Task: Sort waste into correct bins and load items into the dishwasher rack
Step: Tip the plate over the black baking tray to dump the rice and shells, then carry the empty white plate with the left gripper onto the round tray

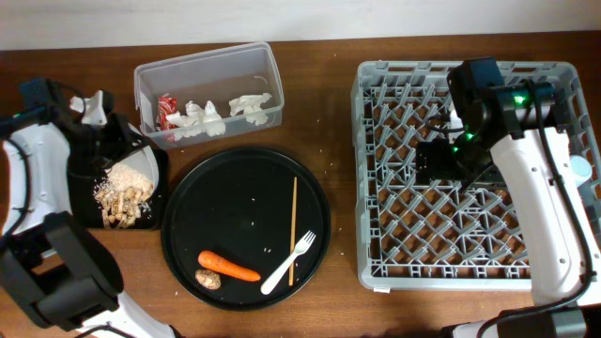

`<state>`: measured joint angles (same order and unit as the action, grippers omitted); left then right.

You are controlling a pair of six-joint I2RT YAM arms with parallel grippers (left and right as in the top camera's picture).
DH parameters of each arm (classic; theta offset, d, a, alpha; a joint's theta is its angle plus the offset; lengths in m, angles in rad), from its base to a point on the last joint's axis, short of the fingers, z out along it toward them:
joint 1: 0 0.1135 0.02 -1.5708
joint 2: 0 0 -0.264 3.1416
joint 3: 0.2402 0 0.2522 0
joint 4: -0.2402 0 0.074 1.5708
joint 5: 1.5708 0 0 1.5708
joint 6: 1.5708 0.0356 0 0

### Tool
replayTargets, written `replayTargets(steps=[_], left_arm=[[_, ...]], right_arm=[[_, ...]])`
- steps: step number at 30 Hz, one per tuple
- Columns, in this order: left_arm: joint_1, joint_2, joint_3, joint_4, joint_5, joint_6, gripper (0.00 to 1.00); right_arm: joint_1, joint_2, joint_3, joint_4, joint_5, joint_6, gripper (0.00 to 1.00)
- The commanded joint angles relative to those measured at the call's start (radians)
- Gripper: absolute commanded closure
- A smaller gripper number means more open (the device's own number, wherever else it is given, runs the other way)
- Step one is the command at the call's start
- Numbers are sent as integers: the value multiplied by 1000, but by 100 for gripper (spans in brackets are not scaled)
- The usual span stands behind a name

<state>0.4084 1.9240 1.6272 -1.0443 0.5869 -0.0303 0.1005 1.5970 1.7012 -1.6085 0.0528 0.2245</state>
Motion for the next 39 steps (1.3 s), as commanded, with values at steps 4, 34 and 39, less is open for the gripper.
replayTargets(steps=[4, 34, 39], left_arm=[[126, -31, 23, -46, 347, 127, 100], [217, -212, 23, -293, 526, 328, 100], [-101, -328, 23, -342, 332, 303, 100]], right_arm=[[-3, -16, -2, -5, 12, -7, 4], [-3, -16, -2, -11, 11, -7, 4], [-3, -16, -2, -10, 11, -7, 4]])
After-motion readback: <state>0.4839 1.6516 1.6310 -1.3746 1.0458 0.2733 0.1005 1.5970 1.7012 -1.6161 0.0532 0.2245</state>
